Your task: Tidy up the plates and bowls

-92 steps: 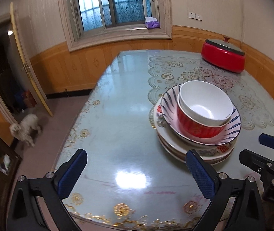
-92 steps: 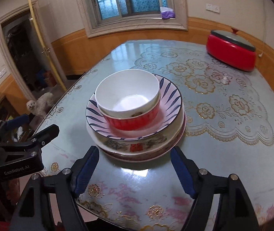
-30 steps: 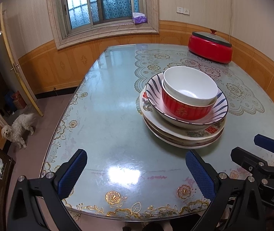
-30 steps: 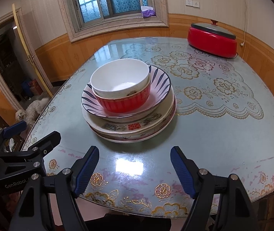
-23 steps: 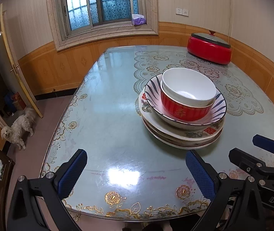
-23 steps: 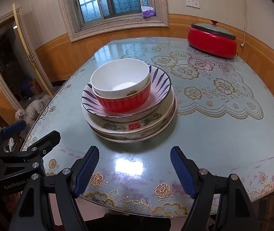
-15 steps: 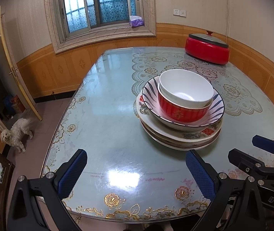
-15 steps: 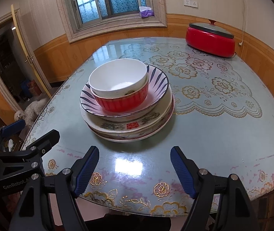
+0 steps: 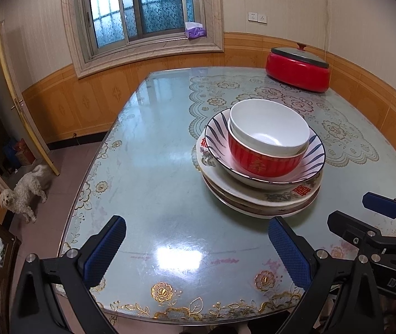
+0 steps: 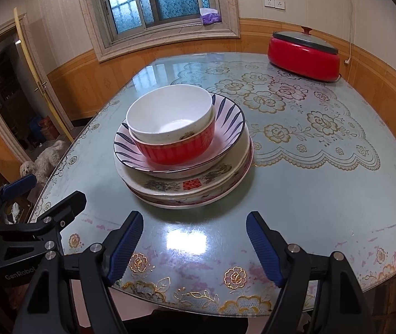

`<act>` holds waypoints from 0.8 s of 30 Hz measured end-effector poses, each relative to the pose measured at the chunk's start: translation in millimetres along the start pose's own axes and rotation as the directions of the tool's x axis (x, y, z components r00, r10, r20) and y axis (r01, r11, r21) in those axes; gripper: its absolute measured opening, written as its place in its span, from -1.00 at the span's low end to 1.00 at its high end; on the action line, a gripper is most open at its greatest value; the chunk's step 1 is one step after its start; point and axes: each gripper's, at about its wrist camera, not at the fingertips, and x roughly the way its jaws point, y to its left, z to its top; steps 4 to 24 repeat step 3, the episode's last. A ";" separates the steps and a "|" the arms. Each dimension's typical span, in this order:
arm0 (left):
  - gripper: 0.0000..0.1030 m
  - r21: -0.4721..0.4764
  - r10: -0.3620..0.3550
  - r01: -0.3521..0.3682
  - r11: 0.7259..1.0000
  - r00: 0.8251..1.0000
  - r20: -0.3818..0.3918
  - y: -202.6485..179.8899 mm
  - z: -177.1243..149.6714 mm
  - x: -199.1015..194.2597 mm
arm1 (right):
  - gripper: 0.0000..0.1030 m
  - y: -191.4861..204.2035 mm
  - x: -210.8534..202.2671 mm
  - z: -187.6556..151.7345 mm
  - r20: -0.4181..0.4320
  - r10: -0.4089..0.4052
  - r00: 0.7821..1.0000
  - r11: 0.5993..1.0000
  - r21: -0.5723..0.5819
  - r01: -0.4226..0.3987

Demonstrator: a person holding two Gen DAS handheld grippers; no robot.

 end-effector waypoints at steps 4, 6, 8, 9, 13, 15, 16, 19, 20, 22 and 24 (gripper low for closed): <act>0.99 -0.002 0.001 -0.001 1.000 1.000 -0.005 1.1 0.4 2.1 | 0.51 0.2 2.8 1.9 -0.004 0.004 1.000 1.000 0.001 -0.004; 0.99 -0.002 0.001 -0.001 1.000 1.000 -0.005 1.1 0.4 2.1 | 0.51 0.2 2.8 1.9 -0.004 0.004 1.000 1.000 0.001 -0.004; 0.99 -0.002 0.001 -0.001 1.000 1.000 -0.005 1.1 0.4 2.1 | 0.51 0.2 2.8 1.9 -0.004 0.004 1.000 1.000 0.001 -0.004; 0.99 -0.002 0.001 -0.001 1.000 1.000 -0.005 1.1 0.4 2.1 | 0.51 0.2 2.8 1.9 -0.004 0.004 1.000 1.000 0.001 -0.004; 0.99 -0.002 0.001 -0.001 1.000 1.000 -0.005 1.1 0.4 2.1 | 0.51 0.2 2.8 1.9 -0.004 0.004 1.000 1.000 0.001 -0.004; 0.99 -0.002 0.001 -0.001 1.000 1.000 -0.005 1.1 0.4 2.1 | 0.51 0.2 2.8 1.9 -0.004 0.004 1.000 1.000 0.001 -0.004; 0.99 -0.002 0.001 -0.001 1.000 1.000 -0.005 1.1 0.4 2.1 | 0.51 0.2 2.8 1.9 -0.004 0.004 1.000 1.000 0.001 -0.004; 0.99 -0.002 0.001 -0.001 1.000 1.000 -0.005 1.1 0.4 2.1 | 0.51 0.2 2.8 1.9 -0.004 0.004 1.000 1.000 0.001 -0.004; 0.99 -0.002 0.001 -0.001 1.000 1.000 -0.005 1.1 0.4 2.1 | 0.51 0.2 2.8 1.9 -0.004 0.004 1.000 1.000 0.001 -0.004; 0.99 -0.002 0.001 -0.001 1.000 1.000 -0.005 1.1 0.4 2.1 | 0.51 0.2 2.8 1.9 -0.004 0.004 1.000 1.000 0.001 -0.004; 0.99 -0.002 0.001 -0.001 1.000 1.000 -0.005 1.1 0.4 2.1 | 0.51 0.2 2.8 1.9 -0.004 0.004 1.000 1.000 0.001 -0.004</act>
